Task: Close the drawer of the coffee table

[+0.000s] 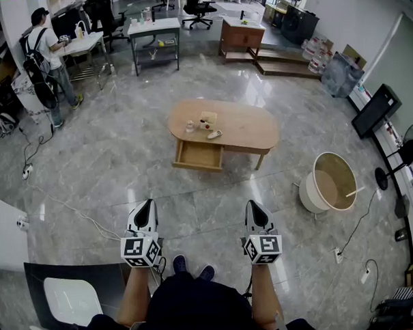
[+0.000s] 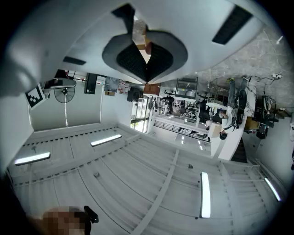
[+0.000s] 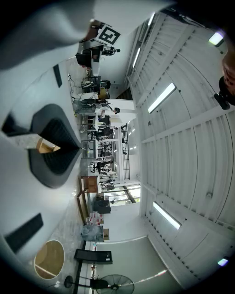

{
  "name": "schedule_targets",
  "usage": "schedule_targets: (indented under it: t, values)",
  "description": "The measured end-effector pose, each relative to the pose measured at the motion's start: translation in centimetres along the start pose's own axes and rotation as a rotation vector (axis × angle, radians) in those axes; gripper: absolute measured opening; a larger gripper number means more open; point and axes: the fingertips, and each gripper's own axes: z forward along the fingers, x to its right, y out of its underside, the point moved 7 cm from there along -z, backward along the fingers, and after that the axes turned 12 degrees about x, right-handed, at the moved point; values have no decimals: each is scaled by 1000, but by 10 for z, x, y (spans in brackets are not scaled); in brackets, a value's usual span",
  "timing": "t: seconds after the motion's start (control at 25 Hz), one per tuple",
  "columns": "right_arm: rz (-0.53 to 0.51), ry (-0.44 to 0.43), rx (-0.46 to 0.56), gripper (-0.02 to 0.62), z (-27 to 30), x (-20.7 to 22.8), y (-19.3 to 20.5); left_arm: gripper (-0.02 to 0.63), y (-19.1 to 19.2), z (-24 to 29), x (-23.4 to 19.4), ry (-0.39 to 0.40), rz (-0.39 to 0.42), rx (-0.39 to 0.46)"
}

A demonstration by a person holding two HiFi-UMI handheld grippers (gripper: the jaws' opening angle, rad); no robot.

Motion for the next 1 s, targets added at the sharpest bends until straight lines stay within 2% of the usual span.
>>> schedule_targets:
  t: [0.12,0.24,0.56,0.72,0.92,1.0]
  values:
    - [3,-4,13,25,-2,0,7,25,2,-4,-1,14,14,15]
    - [-11,-26,51,26,23,5,-6,25,-7,15,-4,14,24,52]
    - [-12,-18,53,25,14,12,-10,25,-7,22,9,58,18,23]
    - [30,-22,74,26,12,15,-8,25,-14,24,14,63,34,80]
    - [-17,-40,61,26,17,7,-9,25,-18,30,8,69,40,100]
    - [-5,-35,61,26,19,4,-7,25,-19,31,3,69,44,117]
